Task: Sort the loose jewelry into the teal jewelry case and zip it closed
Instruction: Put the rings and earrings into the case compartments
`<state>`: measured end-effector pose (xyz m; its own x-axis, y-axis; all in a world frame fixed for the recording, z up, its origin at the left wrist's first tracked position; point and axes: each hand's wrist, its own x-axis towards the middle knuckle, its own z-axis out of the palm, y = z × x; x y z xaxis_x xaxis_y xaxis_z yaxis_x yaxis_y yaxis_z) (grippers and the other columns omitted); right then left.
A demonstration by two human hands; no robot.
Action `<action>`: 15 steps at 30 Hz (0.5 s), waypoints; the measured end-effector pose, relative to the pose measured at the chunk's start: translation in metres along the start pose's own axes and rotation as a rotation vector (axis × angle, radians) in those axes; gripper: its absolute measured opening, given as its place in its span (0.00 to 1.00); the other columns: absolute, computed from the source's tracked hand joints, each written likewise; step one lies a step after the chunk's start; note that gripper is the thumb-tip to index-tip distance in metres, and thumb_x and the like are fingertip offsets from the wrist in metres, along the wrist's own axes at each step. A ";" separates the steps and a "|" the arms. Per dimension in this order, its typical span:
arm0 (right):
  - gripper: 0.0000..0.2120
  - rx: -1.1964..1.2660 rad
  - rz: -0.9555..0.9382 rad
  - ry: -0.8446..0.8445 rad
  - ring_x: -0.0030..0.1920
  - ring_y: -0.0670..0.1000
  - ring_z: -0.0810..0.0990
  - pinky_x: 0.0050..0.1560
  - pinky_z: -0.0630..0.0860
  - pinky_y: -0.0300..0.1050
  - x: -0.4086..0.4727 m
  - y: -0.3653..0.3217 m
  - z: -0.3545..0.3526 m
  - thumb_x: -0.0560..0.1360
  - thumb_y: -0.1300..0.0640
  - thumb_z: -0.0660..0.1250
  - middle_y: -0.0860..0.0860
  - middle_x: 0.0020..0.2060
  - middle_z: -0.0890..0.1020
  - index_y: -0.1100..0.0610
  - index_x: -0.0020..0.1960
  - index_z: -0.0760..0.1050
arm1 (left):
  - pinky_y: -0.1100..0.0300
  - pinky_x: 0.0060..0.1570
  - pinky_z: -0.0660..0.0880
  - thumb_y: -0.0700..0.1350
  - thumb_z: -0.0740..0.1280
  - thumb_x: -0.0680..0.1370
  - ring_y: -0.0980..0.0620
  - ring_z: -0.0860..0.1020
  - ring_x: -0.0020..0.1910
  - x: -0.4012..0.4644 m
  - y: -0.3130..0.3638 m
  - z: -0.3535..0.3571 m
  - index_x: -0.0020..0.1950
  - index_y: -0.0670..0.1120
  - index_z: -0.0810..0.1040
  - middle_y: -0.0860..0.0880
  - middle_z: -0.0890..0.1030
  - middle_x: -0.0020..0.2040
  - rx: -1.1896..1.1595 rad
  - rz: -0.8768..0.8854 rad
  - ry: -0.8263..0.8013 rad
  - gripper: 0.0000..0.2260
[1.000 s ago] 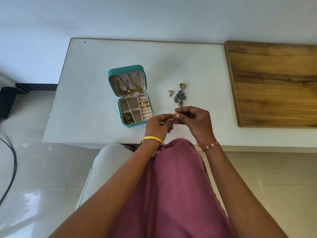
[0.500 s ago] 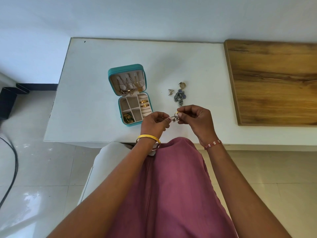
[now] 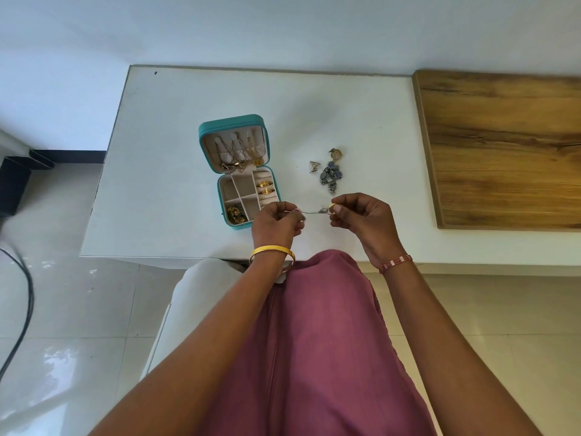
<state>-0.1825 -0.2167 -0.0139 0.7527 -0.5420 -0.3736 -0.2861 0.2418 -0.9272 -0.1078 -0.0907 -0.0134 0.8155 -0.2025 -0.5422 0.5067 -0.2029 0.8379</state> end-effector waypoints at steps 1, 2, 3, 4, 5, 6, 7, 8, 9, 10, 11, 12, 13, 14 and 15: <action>0.06 0.068 0.015 0.018 0.34 0.48 0.80 0.40 0.80 0.40 0.000 0.000 -0.001 0.73 0.70 0.65 0.54 0.34 0.81 0.62 0.44 0.78 | 0.59 0.38 0.76 0.33 0.64 0.74 0.51 0.76 0.31 0.000 0.000 0.000 0.36 0.46 0.74 0.46 0.77 0.33 -0.013 -0.005 0.014 0.10; 0.07 0.123 0.026 0.033 0.34 0.49 0.80 0.40 0.80 0.40 0.001 0.000 -0.003 0.73 0.71 0.65 0.53 0.33 0.81 0.61 0.44 0.78 | 0.59 0.39 0.76 0.33 0.64 0.74 0.51 0.76 0.32 0.001 0.000 0.001 0.36 0.46 0.74 0.46 0.77 0.33 -0.018 -0.008 0.025 0.10; 0.07 0.157 0.032 0.040 0.35 0.49 0.80 0.40 0.80 0.40 0.001 0.000 -0.004 0.73 0.71 0.65 0.52 0.33 0.82 0.61 0.44 0.78 | 0.58 0.40 0.77 0.33 0.63 0.74 0.51 0.76 0.32 0.002 0.000 0.001 0.36 0.46 0.74 0.46 0.77 0.33 -0.013 -0.008 0.029 0.10; 0.07 0.169 0.033 0.036 0.36 0.49 0.80 0.41 0.80 0.40 0.001 -0.001 -0.005 0.73 0.71 0.65 0.50 0.32 0.82 0.61 0.44 0.78 | 0.57 0.41 0.77 0.33 0.64 0.74 0.51 0.76 0.32 0.002 0.000 0.001 0.37 0.46 0.74 0.46 0.77 0.33 0.002 -0.003 0.025 0.10; 0.07 0.169 0.033 0.026 0.36 0.48 0.81 0.41 0.80 0.40 0.001 -0.001 -0.004 0.72 0.71 0.65 0.50 0.32 0.83 0.61 0.44 0.78 | 0.57 0.42 0.78 0.33 0.64 0.74 0.51 0.77 0.33 0.003 0.000 0.002 0.38 0.45 0.75 0.46 0.77 0.33 0.023 0.004 0.013 0.08; 0.07 0.160 0.034 0.017 0.36 0.48 0.81 0.41 0.80 0.40 0.001 -0.001 -0.003 0.72 0.70 0.66 0.49 0.32 0.83 0.61 0.44 0.78 | 0.56 0.44 0.78 0.33 0.64 0.74 0.50 0.77 0.34 0.004 0.000 0.004 0.40 0.43 0.76 0.46 0.77 0.33 0.046 0.015 -0.007 0.06; 0.07 0.145 0.034 0.012 0.35 0.48 0.81 0.41 0.80 0.40 0.001 -0.001 -0.001 0.72 0.70 0.66 0.49 0.32 0.84 0.61 0.44 0.78 | 0.55 0.45 0.78 0.33 0.64 0.74 0.50 0.77 0.35 0.004 0.001 0.006 0.43 0.40 0.77 0.46 0.77 0.34 0.074 0.026 -0.030 0.04; 0.06 0.124 0.032 0.012 0.35 0.48 0.80 0.40 0.80 0.39 0.001 -0.002 0.001 0.71 0.70 0.67 0.50 0.33 0.84 0.61 0.44 0.78 | 0.53 0.48 0.79 0.34 0.64 0.74 0.49 0.78 0.36 0.005 0.002 0.008 0.45 0.39 0.77 0.46 0.78 0.35 0.108 0.039 -0.052 0.03; 0.06 0.095 0.026 0.015 0.34 0.48 0.80 0.40 0.80 0.39 0.001 -0.002 0.004 0.71 0.70 0.67 0.51 0.34 0.83 0.62 0.45 0.79 | 0.50 0.51 0.79 0.34 0.65 0.74 0.47 0.78 0.39 0.005 0.004 0.009 0.45 0.40 0.78 0.46 0.79 0.37 0.151 0.056 -0.068 0.04; 0.06 0.060 0.015 0.018 0.34 0.47 0.80 0.39 0.80 0.38 0.001 -0.003 0.006 0.70 0.70 0.68 0.53 0.35 0.83 0.63 0.45 0.79 | 0.49 0.53 0.78 0.35 0.65 0.74 0.46 0.79 0.42 0.005 0.005 0.010 0.46 0.42 0.79 0.44 0.80 0.40 0.199 0.077 -0.077 0.05; 0.06 0.027 0.000 0.018 0.33 0.46 0.80 0.38 0.79 0.37 0.000 -0.005 0.008 0.70 0.71 0.68 0.54 0.35 0.82 0.65 0.46 0.78 | 0.48 0.55 0.77 0.35 0.66 0.73 0.44 0.80 0.47 0.005 0.007 0.011 0.46 0.42 0.80 0.43 0.81 0.44 0.245 0.101 -0.077 0.06; 0.07 -0.005 -0.016 0.014 0.32 0.44 0.80 0.38 0.79 0.37 0.000 -0.006 0.010 0.70 0.71 0.68 0.55 0.36 0.81 0.66 0.47 0.78 | 0.47 0.56 0.76 0.35 0.65 0.73 0.44 0.79 0.51 0.005 0.008 0.012 0.48 0.43 0.81 0.43 0.81 0.48 0.278 0.121 -0.073 0.07; 0.08 -0.040 -0.033 0.005 0.31 0.43 0.80 0.37 0.79 0.36 0.000 -0.007 0.012 0.69 0.71 0.69 0.55 0.36 0.81 0.66 0.48 0.78 | 0.47 0.57 0.76 0.35 0.65 0.74 0.44 0.79 0.53 0.005 0.009 0.011 0.49 0.43 0.81 0.42 0.82 0.51 0.297 0.134 -0.070 0.08; 0.08 -0.085 -0.053 -0.005 0.31 0.43 0.80 0.38 0.80 0.36 0.000 -0.008 0.014 0.69 0.71 0.69 0.54 0.36 0.81 0.65 0.48 0.78 | 0.47 0.57 0.76 0.35 0.64 0.74 0.44 0.78 0.54 0.004 0.009 0.011 0.50 0.43 0.81 0.41 0.82 0.51 0.303 0.142 -0.070 0.09; 0.08 -0.135 -0.071 -0.013 0.30 0.42 0.80 0.38 0.80 0.36 0.000 -0.009 0.016 0.69 0.70 0.70 0.54 0.35 0.81 0.64 0.47 0.79 | 0.47 0.57 0.76 0.36 0.63 0.75 0.44 0.79 0.53 0.003 0.010 0.010 0.50 0.42 0.81 0.41 0.82 0.51 0.302 0.147 -0.077 0.09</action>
<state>-0.1711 -0.2061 -0.0053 0.7812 -0.5432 -0.3077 -0.3084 0.0928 -0.9467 -0.1028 -0.1028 -0.0076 0.8444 -0.3199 -0.4297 0.2701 -0.4384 0.8572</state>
